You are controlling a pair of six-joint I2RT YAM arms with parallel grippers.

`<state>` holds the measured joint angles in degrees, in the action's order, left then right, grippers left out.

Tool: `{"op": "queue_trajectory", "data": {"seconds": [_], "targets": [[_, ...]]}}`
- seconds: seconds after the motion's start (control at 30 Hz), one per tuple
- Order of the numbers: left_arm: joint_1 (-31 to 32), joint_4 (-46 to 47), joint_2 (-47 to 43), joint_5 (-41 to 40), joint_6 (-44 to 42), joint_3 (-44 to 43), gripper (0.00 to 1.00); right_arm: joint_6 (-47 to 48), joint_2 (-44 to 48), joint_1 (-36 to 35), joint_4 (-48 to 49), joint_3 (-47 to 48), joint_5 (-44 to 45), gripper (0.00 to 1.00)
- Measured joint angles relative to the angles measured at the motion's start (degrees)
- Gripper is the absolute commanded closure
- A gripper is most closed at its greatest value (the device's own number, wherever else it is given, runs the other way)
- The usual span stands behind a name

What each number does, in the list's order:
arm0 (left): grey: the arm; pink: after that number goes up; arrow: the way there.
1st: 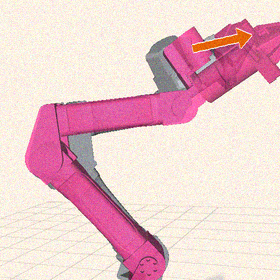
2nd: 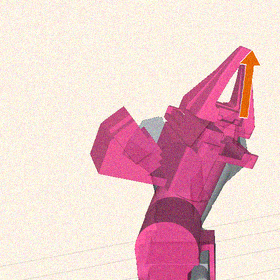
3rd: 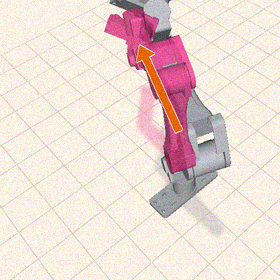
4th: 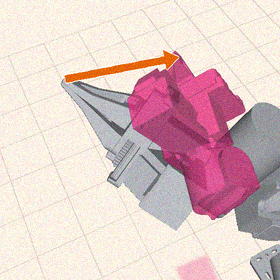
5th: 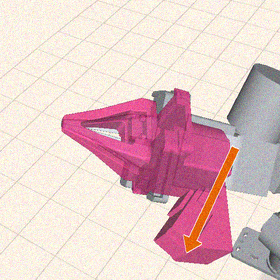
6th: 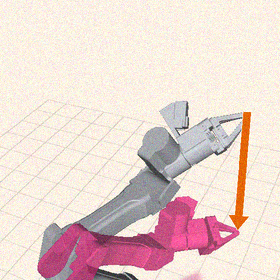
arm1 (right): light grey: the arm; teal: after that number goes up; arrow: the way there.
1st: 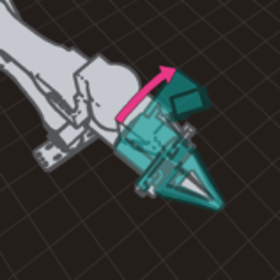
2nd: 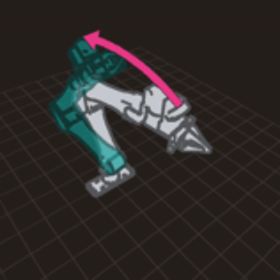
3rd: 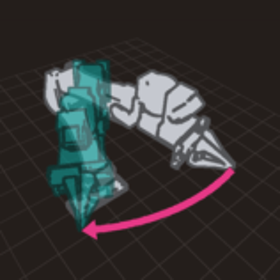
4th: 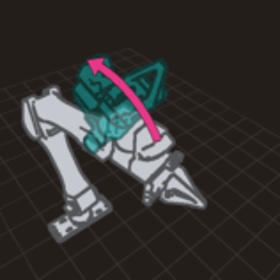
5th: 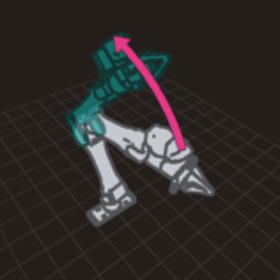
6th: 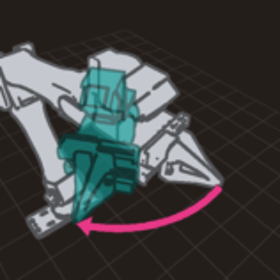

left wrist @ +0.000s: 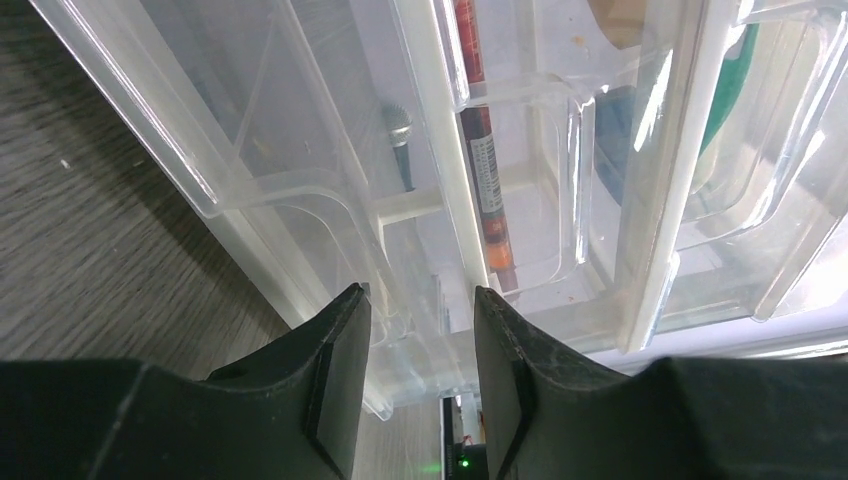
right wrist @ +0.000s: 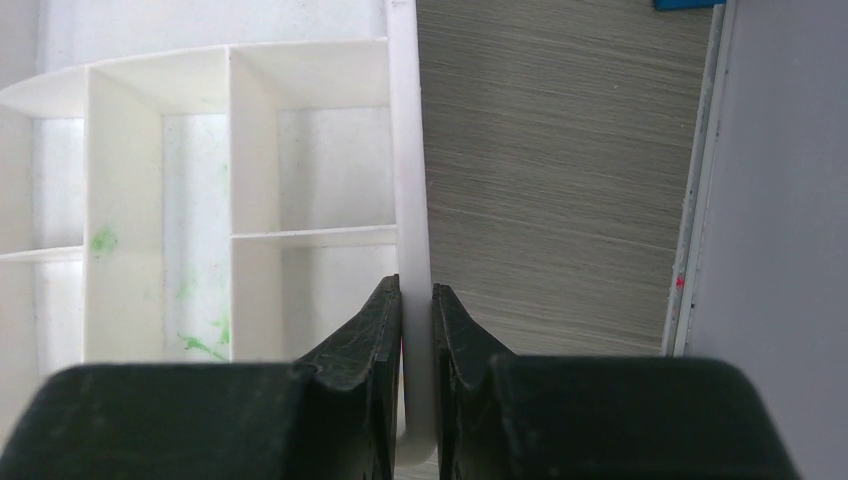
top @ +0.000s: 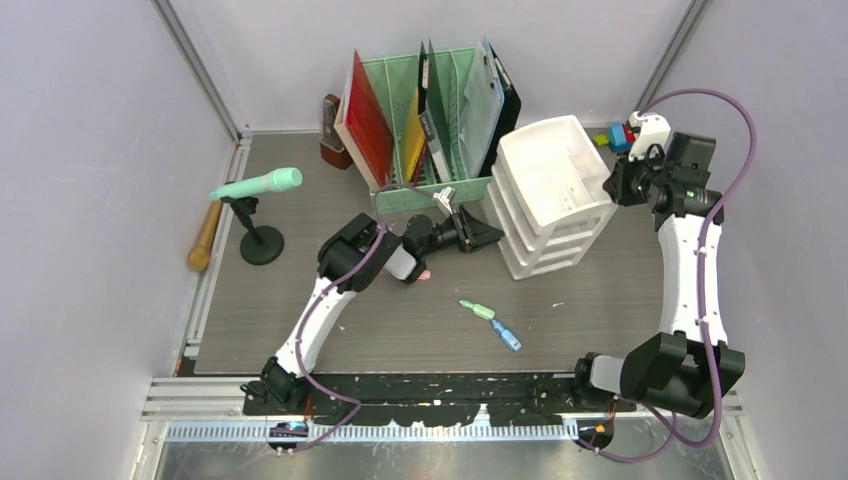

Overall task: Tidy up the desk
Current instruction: Open the drawer in the storage box.

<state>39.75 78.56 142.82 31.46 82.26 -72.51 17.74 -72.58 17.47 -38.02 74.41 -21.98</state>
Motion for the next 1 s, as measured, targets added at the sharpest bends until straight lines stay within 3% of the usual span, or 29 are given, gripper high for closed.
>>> {"op": "queue_trajectory", "data": {"seconds": [0.57, 1.0], "targets": [[0.24, 1.92, -0.26, 0.70, 1.44, 4.50, 0.60, 4.92, -0.31, -2.14, -2.84, 1.95, 2.32, 0.99], [-0.37, -4.26, -8.09, 0.66, -3.58, 12.39, 0.58, 5.95, -0.98, -2.25, -3.26, 2.75, 3.06, 1.00]]}}
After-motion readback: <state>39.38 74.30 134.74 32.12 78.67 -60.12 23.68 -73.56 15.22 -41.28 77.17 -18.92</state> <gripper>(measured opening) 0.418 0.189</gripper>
